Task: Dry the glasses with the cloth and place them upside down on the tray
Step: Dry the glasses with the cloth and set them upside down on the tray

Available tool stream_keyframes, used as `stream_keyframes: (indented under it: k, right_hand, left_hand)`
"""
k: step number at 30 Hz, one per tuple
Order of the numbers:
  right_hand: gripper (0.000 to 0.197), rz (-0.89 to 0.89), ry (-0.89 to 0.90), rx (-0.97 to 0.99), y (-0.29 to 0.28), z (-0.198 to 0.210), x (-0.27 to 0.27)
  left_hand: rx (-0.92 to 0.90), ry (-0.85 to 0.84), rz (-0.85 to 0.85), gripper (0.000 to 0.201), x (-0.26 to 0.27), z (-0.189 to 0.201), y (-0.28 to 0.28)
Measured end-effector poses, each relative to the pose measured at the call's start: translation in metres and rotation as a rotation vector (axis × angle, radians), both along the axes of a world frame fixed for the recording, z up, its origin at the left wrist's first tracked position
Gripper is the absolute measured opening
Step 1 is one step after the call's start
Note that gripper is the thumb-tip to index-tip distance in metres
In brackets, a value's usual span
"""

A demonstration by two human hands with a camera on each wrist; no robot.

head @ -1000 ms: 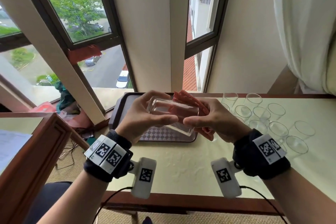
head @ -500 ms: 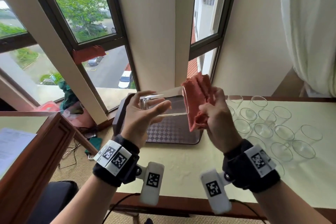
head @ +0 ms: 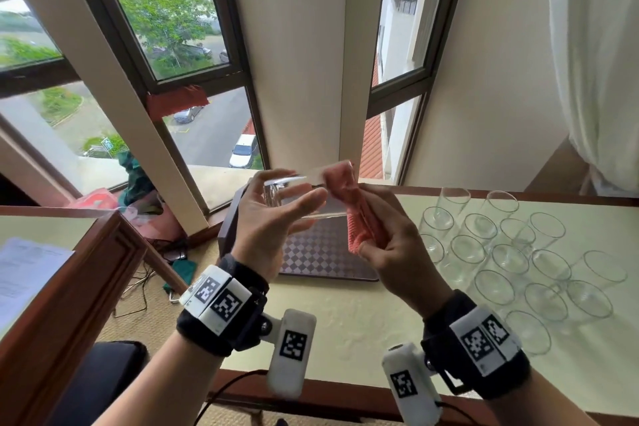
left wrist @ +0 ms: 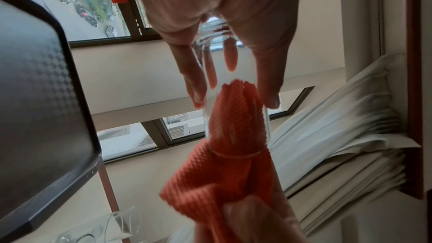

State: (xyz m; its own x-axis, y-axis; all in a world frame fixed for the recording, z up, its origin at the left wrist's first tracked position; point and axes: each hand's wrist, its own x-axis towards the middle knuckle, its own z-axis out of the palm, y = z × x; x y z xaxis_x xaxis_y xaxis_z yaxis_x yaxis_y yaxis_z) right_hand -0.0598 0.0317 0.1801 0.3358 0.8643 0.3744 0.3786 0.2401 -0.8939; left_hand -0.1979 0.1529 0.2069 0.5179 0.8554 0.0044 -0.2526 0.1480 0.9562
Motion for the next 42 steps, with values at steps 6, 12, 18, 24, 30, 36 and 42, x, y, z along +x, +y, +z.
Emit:
stream_keyframes:
  k: [6,12,18,24,30,36,42]
  right_hand:
    - [0.051,0.058,-0.160,-0.033,-0.006,0.009,0.028]
    - [0.037,-0.010,0.132,0.136,-0.009,0.024,0.036]
    - [0.036,0.035,0.084,0.092,-0.009,0.016,0.030]
    - [0.055,0.247,0.023,-0.011,-0.010,0.021,0.027]
    - [0.066,0.302,0.131,-0.048,0.003,0.010,0.027]
    - [0.062,0.324,0.191,-0.005,0.008,0.002,0.025]
    - [0.055,0.319,0.255,-0.003,0.013,0.005,0.027]
  left_hand:
    - [0.066,0.070,-0.121,0.090,-0.005,0.000,0.009]
    - [-0.022,0.039,-0.134,0.096,-0.002,-0.007,0.007]
    - [-0.112,-0.003,-0.128,0.098,-0.001,-0.003,0.009]
    - [-0.151,0.026,-0.142,0.102,0.001,-0.002,0.012]
    - [-0.147,0.076,-0.130,0.098,0.001,-0.001,0.018]
    - [-0.223,0.149,-0.195,0.096,-0.002,0.001,0.016]
    - [-0.221,0.070,-0.081,0.090,0.002,0.002,0.002]
